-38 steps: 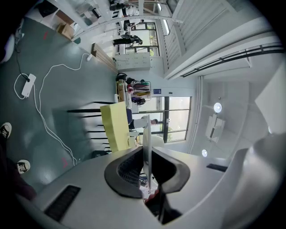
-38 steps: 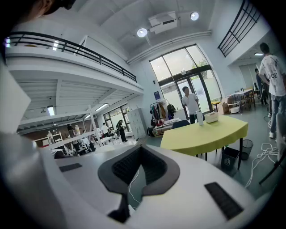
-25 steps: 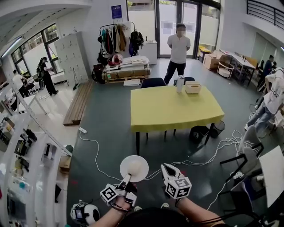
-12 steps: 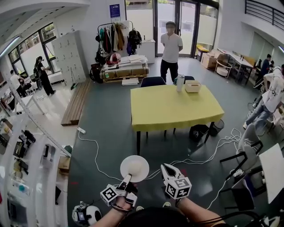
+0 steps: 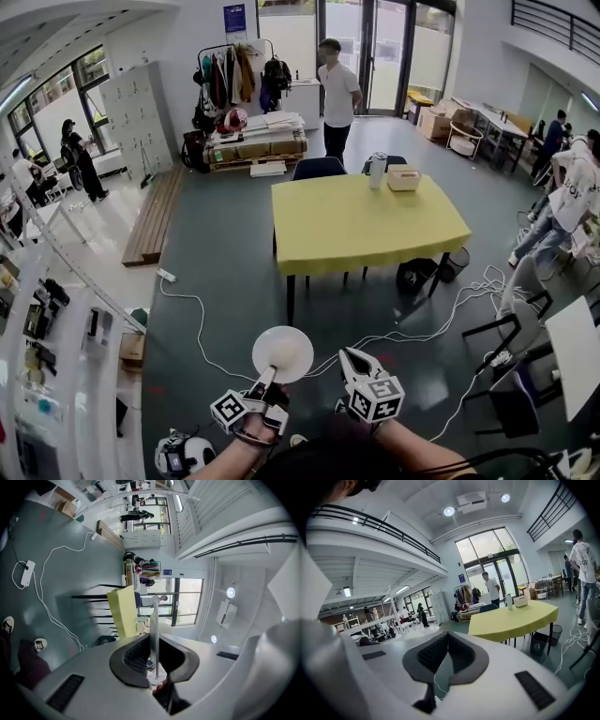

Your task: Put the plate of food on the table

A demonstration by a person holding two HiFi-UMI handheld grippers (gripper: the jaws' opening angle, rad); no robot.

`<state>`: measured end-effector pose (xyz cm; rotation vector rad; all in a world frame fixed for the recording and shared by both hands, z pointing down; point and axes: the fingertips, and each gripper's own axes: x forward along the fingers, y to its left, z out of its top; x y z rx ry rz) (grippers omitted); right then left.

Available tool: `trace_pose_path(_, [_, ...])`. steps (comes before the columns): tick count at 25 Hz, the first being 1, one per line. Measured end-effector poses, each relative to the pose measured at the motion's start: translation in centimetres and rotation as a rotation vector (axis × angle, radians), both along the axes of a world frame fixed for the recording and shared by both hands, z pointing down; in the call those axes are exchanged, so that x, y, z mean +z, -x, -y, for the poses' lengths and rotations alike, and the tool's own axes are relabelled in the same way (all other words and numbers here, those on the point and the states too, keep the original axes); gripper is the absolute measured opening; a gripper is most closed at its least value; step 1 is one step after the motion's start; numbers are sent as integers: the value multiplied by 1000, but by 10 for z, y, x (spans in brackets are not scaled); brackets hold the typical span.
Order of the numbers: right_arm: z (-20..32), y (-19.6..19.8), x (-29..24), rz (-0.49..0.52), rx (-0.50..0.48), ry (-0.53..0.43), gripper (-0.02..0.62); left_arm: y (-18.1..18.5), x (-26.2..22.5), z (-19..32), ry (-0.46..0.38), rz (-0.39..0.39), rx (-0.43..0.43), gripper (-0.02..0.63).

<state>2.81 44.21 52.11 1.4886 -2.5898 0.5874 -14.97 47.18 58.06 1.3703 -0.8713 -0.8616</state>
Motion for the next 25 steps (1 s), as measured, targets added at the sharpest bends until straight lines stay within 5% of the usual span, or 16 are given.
trace_pose_path(9, [60, -6, 2, -6, -10, -24, 12, -8, 5, 55, -5, -2, 4, 34])
trace_pose_path(25, [262, -44, -14, -1, -88, -47, 12, -47, -16, 249, -38, -7, -79, 34])
